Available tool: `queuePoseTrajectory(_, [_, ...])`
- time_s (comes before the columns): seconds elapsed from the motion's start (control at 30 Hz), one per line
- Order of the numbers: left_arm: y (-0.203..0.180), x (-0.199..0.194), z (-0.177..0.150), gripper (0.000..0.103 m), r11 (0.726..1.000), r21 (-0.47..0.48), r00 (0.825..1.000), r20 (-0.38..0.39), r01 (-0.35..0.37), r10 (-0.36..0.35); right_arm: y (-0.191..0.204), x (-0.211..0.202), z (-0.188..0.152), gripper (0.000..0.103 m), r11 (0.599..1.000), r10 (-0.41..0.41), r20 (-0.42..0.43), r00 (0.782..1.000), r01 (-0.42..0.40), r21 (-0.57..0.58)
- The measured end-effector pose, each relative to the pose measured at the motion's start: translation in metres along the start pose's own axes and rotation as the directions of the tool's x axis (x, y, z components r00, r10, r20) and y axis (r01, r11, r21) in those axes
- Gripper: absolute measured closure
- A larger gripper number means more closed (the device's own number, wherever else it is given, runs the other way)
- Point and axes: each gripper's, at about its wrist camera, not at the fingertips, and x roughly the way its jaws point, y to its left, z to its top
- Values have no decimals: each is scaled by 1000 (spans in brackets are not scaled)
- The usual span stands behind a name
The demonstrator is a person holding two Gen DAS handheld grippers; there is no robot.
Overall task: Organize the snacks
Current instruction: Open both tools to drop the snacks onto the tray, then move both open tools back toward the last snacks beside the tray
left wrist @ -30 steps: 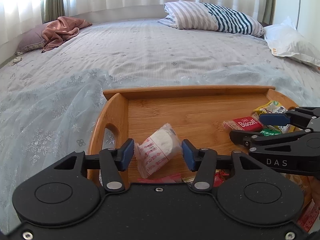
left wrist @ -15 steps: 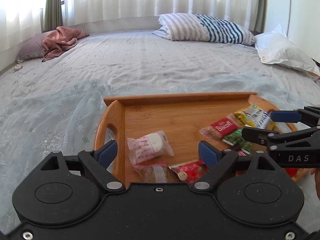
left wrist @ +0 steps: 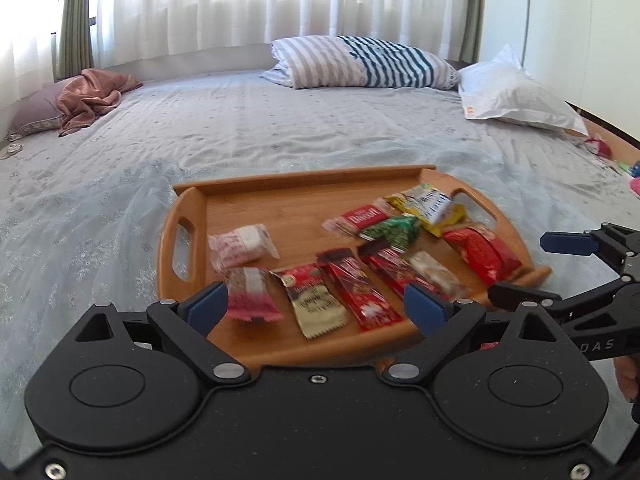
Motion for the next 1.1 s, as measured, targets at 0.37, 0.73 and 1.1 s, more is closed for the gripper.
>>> queuePoseTrajectory(0.37, [-34,-11,-21,7,994,52,992,-78,99,-95,11,-16,-41,0,999,2,-45,999,-4,-33])
queuePoseTrajectory(0.73, [-47,14,-18,8,995,31,981,-177,93,-86,14,-7,-56,0,1000,17,-58,998,-17,-3])
queuePoseTrajectory(1.1, [-54,44,-23,16,997,17,968,-242,77,-70,12,-4,-63,0,1000,15,-49,999,-14,18])
